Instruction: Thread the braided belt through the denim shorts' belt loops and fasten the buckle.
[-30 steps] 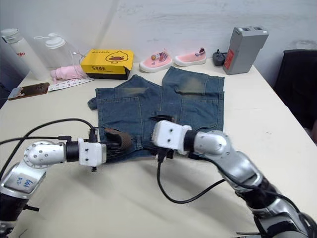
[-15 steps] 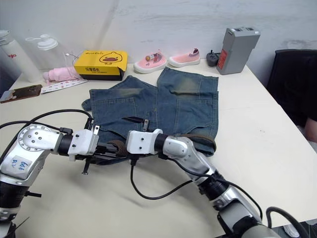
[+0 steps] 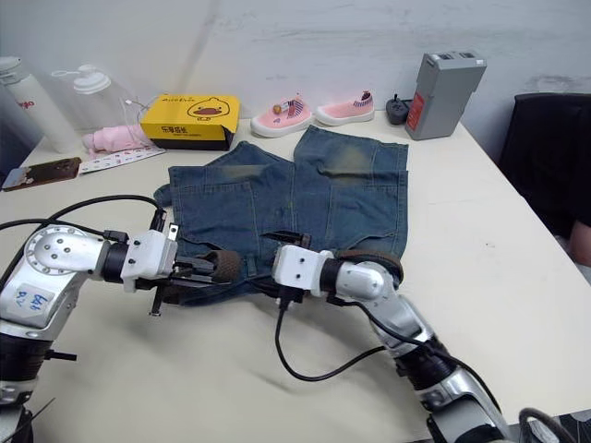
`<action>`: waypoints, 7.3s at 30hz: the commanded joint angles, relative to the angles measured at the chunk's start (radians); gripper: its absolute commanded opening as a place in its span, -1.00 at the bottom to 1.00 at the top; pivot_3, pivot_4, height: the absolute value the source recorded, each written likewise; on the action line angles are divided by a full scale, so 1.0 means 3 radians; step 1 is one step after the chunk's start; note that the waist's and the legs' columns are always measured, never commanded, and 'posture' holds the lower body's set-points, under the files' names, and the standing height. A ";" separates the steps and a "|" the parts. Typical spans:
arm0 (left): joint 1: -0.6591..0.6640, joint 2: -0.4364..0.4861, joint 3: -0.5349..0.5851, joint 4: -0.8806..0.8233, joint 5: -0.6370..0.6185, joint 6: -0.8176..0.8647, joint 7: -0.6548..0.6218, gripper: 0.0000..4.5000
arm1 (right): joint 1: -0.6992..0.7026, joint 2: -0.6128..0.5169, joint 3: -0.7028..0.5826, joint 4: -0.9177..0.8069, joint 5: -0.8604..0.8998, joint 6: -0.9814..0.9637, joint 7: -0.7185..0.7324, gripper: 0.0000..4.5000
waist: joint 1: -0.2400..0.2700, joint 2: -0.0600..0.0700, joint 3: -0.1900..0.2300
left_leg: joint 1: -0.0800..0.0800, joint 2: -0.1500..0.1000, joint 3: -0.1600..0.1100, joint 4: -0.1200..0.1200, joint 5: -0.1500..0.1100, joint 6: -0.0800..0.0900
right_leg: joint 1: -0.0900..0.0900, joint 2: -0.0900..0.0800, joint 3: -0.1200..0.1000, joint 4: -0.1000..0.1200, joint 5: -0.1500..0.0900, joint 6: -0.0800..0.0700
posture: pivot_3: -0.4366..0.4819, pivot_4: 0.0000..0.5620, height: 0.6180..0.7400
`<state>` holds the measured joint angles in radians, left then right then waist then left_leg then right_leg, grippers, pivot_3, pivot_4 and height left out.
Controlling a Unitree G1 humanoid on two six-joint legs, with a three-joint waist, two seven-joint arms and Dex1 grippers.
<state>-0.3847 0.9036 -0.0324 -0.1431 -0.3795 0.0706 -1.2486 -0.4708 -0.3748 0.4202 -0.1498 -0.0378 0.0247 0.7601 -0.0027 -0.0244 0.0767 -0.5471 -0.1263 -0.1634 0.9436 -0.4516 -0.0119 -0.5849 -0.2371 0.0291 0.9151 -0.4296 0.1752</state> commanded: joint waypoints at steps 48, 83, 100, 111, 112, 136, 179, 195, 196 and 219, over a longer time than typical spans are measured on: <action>0.0117 -0.0026 0.0143 -0.0148 -0.0085 0.0156 -0.0240 -0.99 | 0.0122 0.0124 0.0102 0.0113 -0.1076 -0.0601 -0.0991 1.00 | 0.0003 0.0004 -0.0012 | 0.0003 0.0000 0.0003 0.0007 -0.0013 0.0002 | -0.0016 0.0011 0.0012 0.0030 -0.0004 -0.0011 | -0.05 -0.47 -1.00; 0.0171 0.0049 0.0204 -0.0215 -0.0185 0.0319 -0.0381 -1.00 | -0.0387 0.0700 0.0105 0.1150 -0.1318 -0.1167 -0.1417 -0.96 | -0.0082 -0.0002 -0.0018 | -0.0003 0.0000 0.0002 0.0023 -0.0024 0.0006 | -0.0051 0.0015 0.0018 0.0078 -0.0007 -0.0024 | -0.05 -0.47 -1.00; 0.0113 0.0376 0.1136 0.0001 -0.0836 0.1924 0.0223 0.16 | 0.0197 0.0390 -0.0186 -0.0282 -0.2224 0.0453 -0.1180 -1.00 | -0.0091 -0.0007 -0.0022 | 0.0001 0.0006 -0.0008 0.0010 -0.0024 0.0007 | -0.0037 0.0027 0.0016 0.0055 -0.0008 -0.0021 | -0.05 -0.47 -1.00; 0.0318 0.0250 0.2217 0.0273 -0.1406 0.2890 0.0929 0.16 | 0.0221 0.0662 0.0063 -0.0555 -0.2688 0.1625 -0.0612 -1.00 | -0.0072 0.0001 -0.0020 | 0.0009 0.0004 -0.0049 0.0006 -0.0024 -0.0019 | -0.0051 0.0063 0.0025 0.0046 -0.0008 -0.0023 | -0.05 -0.47 -1.00; 0.0345 0.0209 0.2250 0.0228 -0.1462 0.2958 0.0986 0.16 | 0.0207 0.0648 0.0100 -0.0573 -0.2740 0.1694 -0.0544 -1.00 | -0.0072 0.0001 -0.0020 | 0.0009 0.0003 -0.0049 0.0007 -0.0020 -0.0028 | -0.0052 0.0061 0.0026 0.0049 -0.0008 -0.0023 | -0.05 -0.47 -1.00; 0.1569 -0.1028 0.0774 -0.1026 -0.4743 0.3083 0.4057 0.17 | 0.0024 0.0551 0.0030 -0.0625 -0.2694 0.1818 -0.0426 0.99 | 0.0018 0.0025 -0.0043 | 0.0009 0.0053 -0.0001 0.0058 -0.0057 -0.0060 | -0.0035 0.0070 0.0022 0.0062 -0.0043 -0.0089 | -0.05 -0.47 -1.00; 0.1577 -0.1336 0.0772 -0.0728 -0.4847 0.2622 0.4528 0.17 | -0.0861 -0.0540 -0.0033 0.1645 -0.1595 -0.1345 -0.0568 0.99 | 0.0094 0.0017 -0.0066 | -0.0013 0.0062 0.0041 0.0086 -0.0076 -0.0040 | -0.0055 0.0065 0.0026 0.0059 -0.0053 -0.0108 | -0.05 -0.47 -1.00; 0.1622 -0.1363 0.0676 -0.0840 -0.4745 0.2564 0.4554 0.17 | -0.0850 -0.0375 -0.0049 0.1935 -0.1415 -0.0899 -0.0197 -0.89 | 0.0099 0.0026 -0.0067 | -0.0001 0.0057 0.0039 0.0088 -0.0089 -0.0022 | -0.0051 0.0068 0.0026 0.0075 -0.0054 -0.0111 | -0.05 -0.47 -1.00; 0.1624 -0.1363 0.0673 -0.0846 -0.4739 0.2564 0.4552 0.17 | -0.0841 -0.0377 -0.0059 0.1907 -0.1399 -0.0876 -0.0188 -0.97 | 0.0102 0.0026 -0.0069 | -0.0001 0.0057 0.0039 0.0088 -0.0089 -0.0022 | -0.0051 0.0068 0.0026 0.0075 -0.0054 -0.0111 | -0.05 -0.47 -1.00; 0.1021 -0.1677 0.0597 -0.1186 -0.5309 0.2005 0.5587 0.17 | -0.0258 0.0202 0.0214 -0.0826 -0.2386 0.1734 0.0105 -0.97 | 0.0170 0.0027 -0.0050 | 0.0005 0.0055 0.0032 0.0067 -0.0077 -0.0047 | -0.0033 0.0070 0.0023 0.0029 -0.0052 -0.0106 | -0.05 -0.47 -1.00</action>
<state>-0.0598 0.4119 0.1383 -0.4774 -1.9566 0.6995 0.3956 -0.5368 -0.3246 0.4811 -0.3469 -0.7301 0.5316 0.7981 0.0484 -0.0163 0.0615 -0.5454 -0.1096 -0.1536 0.9638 -0.4747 -0.0259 -0.5947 -0.2162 0.0361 0.9236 -0.4451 0.1434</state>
